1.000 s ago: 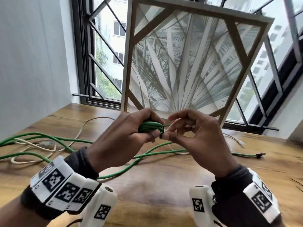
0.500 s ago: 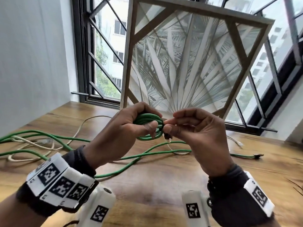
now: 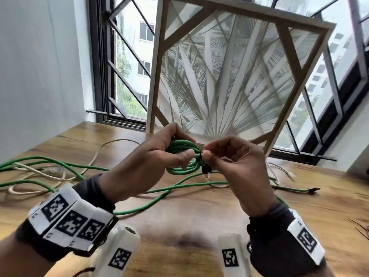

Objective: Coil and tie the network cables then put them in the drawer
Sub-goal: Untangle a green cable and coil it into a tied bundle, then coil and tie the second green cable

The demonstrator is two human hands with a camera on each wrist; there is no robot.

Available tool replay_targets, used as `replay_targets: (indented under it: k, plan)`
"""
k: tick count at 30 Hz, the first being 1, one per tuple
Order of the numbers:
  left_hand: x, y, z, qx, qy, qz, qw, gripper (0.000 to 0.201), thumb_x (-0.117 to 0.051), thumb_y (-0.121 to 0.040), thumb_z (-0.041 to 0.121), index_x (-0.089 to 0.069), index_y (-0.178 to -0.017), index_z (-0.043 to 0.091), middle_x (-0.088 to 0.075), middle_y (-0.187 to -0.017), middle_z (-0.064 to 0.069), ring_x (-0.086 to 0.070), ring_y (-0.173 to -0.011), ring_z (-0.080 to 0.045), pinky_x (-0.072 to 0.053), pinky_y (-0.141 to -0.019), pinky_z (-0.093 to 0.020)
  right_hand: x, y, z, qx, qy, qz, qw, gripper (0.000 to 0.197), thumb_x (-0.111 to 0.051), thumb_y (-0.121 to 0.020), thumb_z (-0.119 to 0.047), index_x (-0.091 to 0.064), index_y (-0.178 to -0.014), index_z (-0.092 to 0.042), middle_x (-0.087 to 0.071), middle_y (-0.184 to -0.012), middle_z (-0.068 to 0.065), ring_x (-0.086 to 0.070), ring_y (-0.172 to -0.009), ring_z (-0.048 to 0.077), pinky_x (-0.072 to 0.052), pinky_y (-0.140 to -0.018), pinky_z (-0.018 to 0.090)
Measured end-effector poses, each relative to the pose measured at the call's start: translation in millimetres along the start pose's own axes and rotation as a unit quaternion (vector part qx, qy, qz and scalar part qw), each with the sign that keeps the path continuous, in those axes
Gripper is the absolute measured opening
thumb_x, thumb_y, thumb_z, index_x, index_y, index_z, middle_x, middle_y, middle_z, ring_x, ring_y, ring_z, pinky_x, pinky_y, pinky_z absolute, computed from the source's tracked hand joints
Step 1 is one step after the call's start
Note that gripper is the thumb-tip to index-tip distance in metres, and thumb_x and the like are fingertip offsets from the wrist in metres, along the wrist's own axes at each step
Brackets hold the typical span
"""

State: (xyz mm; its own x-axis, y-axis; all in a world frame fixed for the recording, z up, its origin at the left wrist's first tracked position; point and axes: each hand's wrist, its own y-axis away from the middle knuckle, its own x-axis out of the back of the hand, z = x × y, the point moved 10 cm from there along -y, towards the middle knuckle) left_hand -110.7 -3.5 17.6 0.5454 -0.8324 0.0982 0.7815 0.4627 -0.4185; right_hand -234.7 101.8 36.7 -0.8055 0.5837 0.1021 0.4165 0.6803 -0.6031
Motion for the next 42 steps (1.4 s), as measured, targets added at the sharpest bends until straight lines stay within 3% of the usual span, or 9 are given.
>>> replay_targets:
  k: [4,8,13,21,26,28,32,37,42]
  plan:
    - [5,-2,-4,-0.002,-0.017,0.039,0.999,0.021,-0.069,-0.085,0.026,-0.062,-0.103,0.018,-0.066,-0.077,0.006,-0.06,-0.074,-0.011,-0.05,-0.073,-0.028,-3,2,-12,0.057,0.083,0.011,0.995,0.005,-0.085,-0.082,-0.012,-0.08,-0.083,-0.013,-0.076,-0.076,0.007,-0.074,-0.066,0.028,-0.063,-0.066,0.049]
    - [8,-3,-12,0.0,-0.021,0.064,0.998,0.016,-0.07,-0.085,0.029,-0.064,-0.099,0.027,-0.069,-0.08,0.007,-0.063,-0.077,-0.01,-0.049,-0.078,-0.033,-1,2,-15,0.074,0.148,0.031,0.986,0.005,-0.086,-0.084,-0.018,-0.082,-0.084,-0.017,-0.072,-0.085,-0.002,-0.073,-0.073,0.021,-0.062,-0.065,0.043]
    - [17,-1,-5,-0.004,-0.033,0.086,0.996,0.03,-0.067,-0.086,0.033,-0.063,-0.11,0.015,-0.071,-0.08,0.001,-0.065,-0.078,-0.011,-0.048,-0.075,-0.026,-9,6,-24,0.089,0.214,0.0,0.973,0.014,-0.086,-0.084,-0.029,-0.084,-0.097,-0.022,-0.07,-0.092,-0.009,-0.071,-0.081,0.017,-0.06,-0.066,0.034]
    - [10,0,-13,0.017,-0.055,0.08,0.995,0.023,-0.066,-0.089,0.038,-0.064,-0.105,0.021,-0.071,-0.079,0.0,-0.066,-0.08,-0.013,-0.05,-0.078,-0.035,-26,12,-36,0.138,0.437,-0.047,0.887,0.022,-0.073,-0.086,-0.042,-0.08,-0.101,-0.028,-0.061,-0.098,-0.015,-0.061,-0.089,0.008,-0.053,-0.075,0.036]
    - [15,0,-20,0.059,-0.013,0.098,0.993,0.025,-0.07,-0.095,0.036,-0.063,-0.11,0.017,-0.069,-0.08,-0.002,-0.059,-0.076,-0.014,-0.048,-0.075,-0.033,-32,12,-9,0.052,0.457,-0.142,0.877,0.055,-0.062,-0.092,-0.052,-0.057,-0.144,-0.04,-0.06,-0.121,-0.017,-0.057,-0.11,0.008,-0.047,-0.096,0.034]
    - [17,1,-19,0.084,0.022,0.099,0.991,0.028,-0.067,-0.097,0.032,-0.062,-0.113,0.009,-0.066,-0.079,-0.004,-0.055,-0.068,-0.01,-0.046,-0.073,-0.03,-30,11,-2,0.017,0.409,-0.151,0.9,0.056,-0.068,-0.093,-0.045,-0.052,-0.147,-0.042,-0.062,-0.121,-0.019,-0.057,-0.112,0.004,-0.045,-0.099,0.029]
    - [19,0,-23,0.128,0.097,0.102,0.982,0.04,-0.062,-0.095,0.029,-0.061,-0.121,-0.002,-0.062,-0.077,-0.004,-0.052,-0.061,-0.012,-0.046,-0.063,-0.026,-8,3,-6,-0.006,0.266,-0.058,0.962,0.028,-0.079,-0.089,-0.031,-0.074,-0.117,-0.032,-0.075,-0.091,-0.014,-0.071,-0.086,0.005,-0.057,-0.077,0.026]
    - [25,3,-37,0.198,0.15,0.103,0.963,0.025,-0.061,-0.102,0.025,-0.067,-0.111,0.002,-0.06,-0.083,-0.009,-0.056,-0.062,-0.017,-0.055,-0.057,-0.026,-14,7,9,-0.081,0.113,-0.066,0.988,0.024,-0.085,-0.085,-0.021,-0.075,-0.107,-0.018,-0.08,-0.087,0.005,-0.079,-0.08,0.025,-0.065,-0.072,0.047]
    - [33,5,-43,0.237,-0.021,0.036,0.971,0.047,-0.058,-0.099,0.053,-0.066,-0.113,0.009,-0.071,-0.093,-0.009,-0.068,-0.071,-0.017,-0.054,-0.059,-0.03,-17,14,33,-0.185,0.047,-0.046,0.98,0.015,-0.083,-0.083,-0.004,-0.077,-0.096,-0.003,-0.077,-0.079,0.018,-0.076,-0.07,0.029,-0.063,-0.066,0.04]
